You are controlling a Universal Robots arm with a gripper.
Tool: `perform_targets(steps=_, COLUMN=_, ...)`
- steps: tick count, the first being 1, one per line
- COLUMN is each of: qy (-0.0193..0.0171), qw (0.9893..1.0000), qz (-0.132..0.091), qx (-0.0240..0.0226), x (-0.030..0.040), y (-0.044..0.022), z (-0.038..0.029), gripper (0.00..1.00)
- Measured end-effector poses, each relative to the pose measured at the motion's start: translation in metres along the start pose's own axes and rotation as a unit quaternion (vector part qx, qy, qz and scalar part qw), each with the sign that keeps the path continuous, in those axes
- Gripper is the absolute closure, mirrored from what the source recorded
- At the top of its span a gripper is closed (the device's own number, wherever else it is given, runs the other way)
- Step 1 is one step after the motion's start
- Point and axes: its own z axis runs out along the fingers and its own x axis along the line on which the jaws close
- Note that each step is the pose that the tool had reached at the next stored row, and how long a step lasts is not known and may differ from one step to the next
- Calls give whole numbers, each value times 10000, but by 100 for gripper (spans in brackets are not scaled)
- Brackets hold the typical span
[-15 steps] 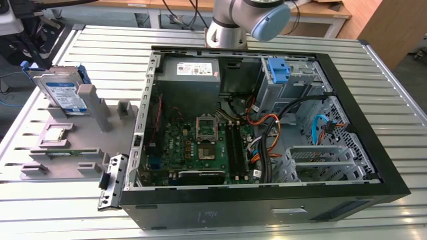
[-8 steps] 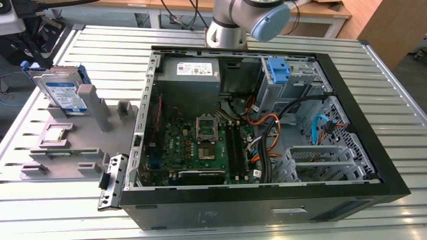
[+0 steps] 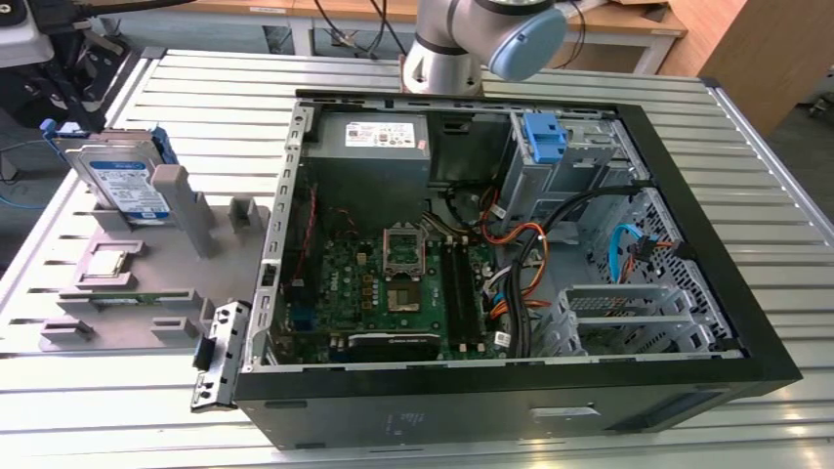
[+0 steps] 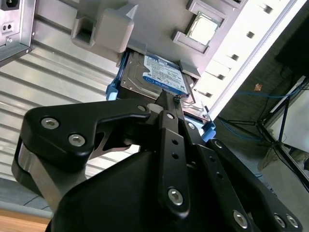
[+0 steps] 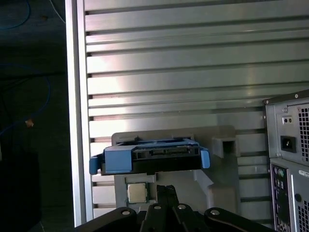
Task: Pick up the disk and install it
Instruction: 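Reach for the disk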
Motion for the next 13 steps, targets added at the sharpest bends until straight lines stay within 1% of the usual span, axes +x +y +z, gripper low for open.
perform_targets(steps=7, qy=0, qw=10000, qz=-1, qx=-6, x=7, y=43, z=9, gripper=89)
perform_targets(steps=11, qy=1, qw=10000, qz=-1, qx=-24, x=24, y=56, z=13, gripper=89)
perform_targets(steps=13, qy=-3, qw=10000, qz=-2, qx=-40, x=39, y=57, z=18, gripper=89)
